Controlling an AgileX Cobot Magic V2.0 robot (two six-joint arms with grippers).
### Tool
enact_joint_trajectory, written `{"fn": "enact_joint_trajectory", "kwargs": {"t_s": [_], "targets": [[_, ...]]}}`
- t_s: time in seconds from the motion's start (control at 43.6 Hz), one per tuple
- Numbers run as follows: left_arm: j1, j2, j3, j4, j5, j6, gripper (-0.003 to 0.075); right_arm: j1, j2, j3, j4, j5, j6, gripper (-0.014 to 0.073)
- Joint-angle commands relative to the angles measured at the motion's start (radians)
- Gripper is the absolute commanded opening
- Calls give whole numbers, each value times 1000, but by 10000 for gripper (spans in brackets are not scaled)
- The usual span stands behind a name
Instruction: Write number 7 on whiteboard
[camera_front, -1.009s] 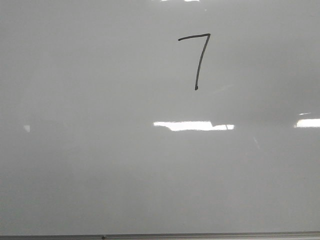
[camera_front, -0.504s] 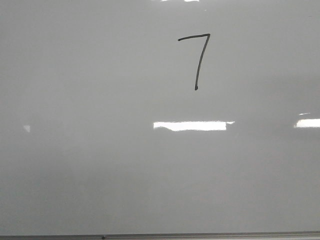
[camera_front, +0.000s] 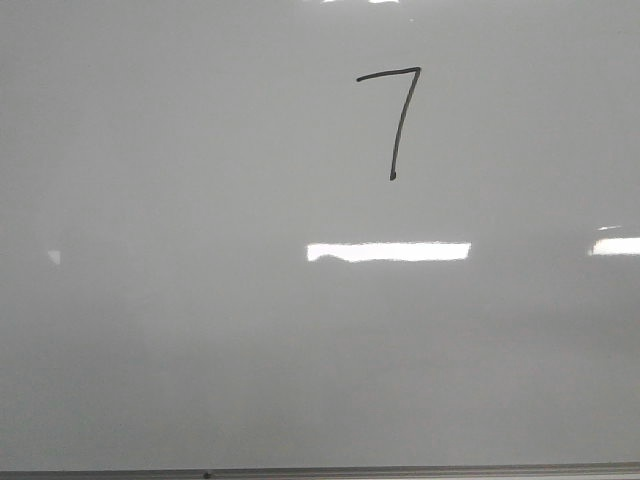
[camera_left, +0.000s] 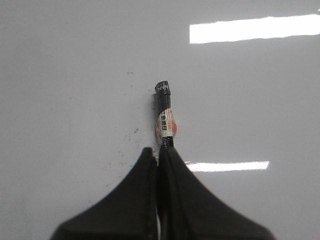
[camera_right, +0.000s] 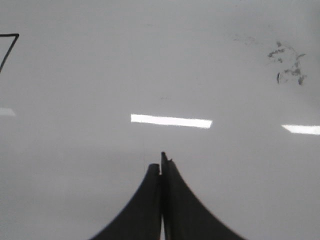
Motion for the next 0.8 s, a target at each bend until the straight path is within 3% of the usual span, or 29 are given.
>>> {"fn": "enact_joint_trajectory", "kwargs": {"t_s": [0.0,0.78], "targets": [[4,-11,12,-9,-87,-4,-21,-8,-18,-4,11,-132,1,-68],[4,-11,12,-9,-87,-4,-21,-8,-19,-2,105,-164,-78,-68]]}}
